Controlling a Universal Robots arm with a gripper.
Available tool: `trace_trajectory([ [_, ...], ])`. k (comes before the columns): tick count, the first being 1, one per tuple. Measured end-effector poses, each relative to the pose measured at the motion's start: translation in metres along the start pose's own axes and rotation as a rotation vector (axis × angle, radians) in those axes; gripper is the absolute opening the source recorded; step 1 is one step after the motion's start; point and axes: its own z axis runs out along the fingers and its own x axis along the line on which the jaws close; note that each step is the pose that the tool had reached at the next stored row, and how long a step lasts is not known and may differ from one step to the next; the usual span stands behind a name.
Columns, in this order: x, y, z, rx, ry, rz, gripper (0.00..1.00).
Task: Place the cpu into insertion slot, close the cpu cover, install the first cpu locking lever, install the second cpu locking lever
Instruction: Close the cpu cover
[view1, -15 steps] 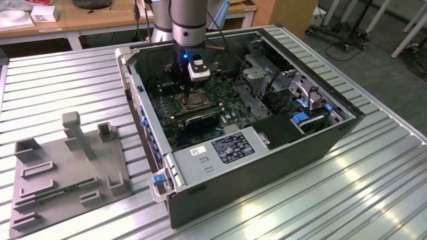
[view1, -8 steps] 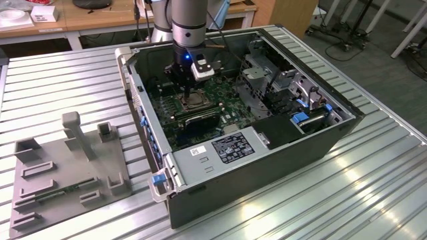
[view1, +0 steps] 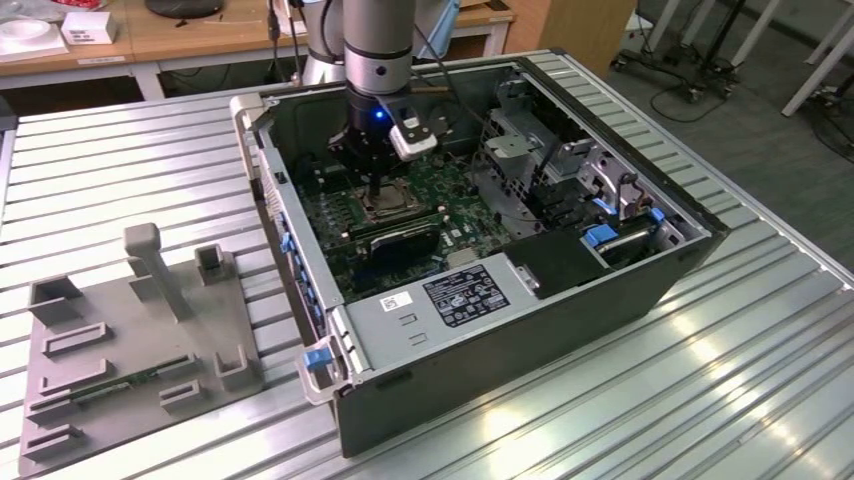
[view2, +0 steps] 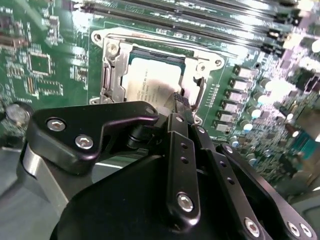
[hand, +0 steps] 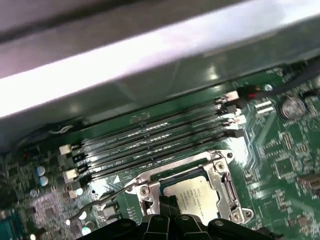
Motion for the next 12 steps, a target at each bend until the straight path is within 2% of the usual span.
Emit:
trace_trajectory([
  [12, 0.0, 0.0, 0.0018, -0.0024, 0.0023, -0.217, 0.11],
])
